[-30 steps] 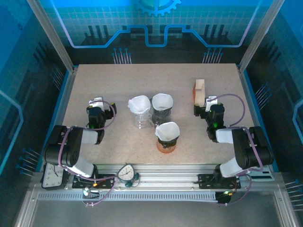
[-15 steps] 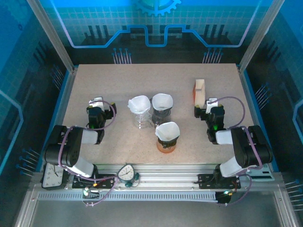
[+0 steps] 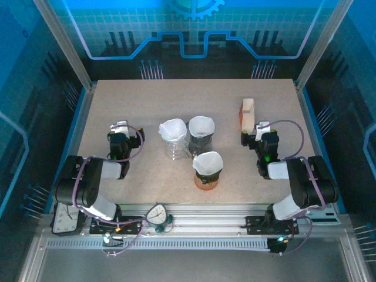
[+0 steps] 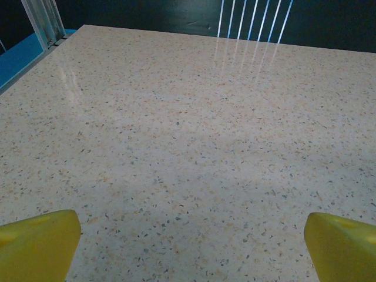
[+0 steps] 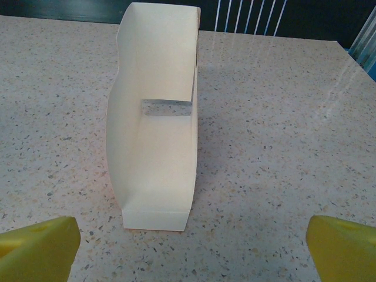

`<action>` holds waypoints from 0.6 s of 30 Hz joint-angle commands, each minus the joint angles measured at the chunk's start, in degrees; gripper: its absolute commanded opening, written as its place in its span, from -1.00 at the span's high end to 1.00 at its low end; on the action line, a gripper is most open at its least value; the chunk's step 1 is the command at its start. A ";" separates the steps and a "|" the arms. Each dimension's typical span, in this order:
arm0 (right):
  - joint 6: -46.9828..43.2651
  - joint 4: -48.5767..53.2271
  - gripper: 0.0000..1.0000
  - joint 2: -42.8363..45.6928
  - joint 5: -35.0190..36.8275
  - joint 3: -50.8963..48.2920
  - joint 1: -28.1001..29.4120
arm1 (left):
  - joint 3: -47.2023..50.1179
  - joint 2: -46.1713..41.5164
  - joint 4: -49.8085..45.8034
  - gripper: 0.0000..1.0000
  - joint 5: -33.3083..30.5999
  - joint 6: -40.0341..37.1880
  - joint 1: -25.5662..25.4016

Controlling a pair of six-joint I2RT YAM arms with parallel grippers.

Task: Place the coffee filter in the dripper

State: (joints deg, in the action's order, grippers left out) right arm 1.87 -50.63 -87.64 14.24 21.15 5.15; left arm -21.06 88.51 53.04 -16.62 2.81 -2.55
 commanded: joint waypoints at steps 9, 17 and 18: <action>-0.72 -1.93 -1.00 -0.29 -0.61 0.65 -0.21 | 0.18 0.46 1.99 -0.98 0.80 -0.88 0.61; -0.83 -2.10 -0.99 -0.40 -0.36 0.65 0.08 | 0.23 0.39 2.03 -0.98 0.87 -0.91 0.61; -0.85 -1.97 -1.00 -0.39 -0.35 0.65 0.06 | 0.23 0.41 2.00 -0.98 0.80 -0.88 0.61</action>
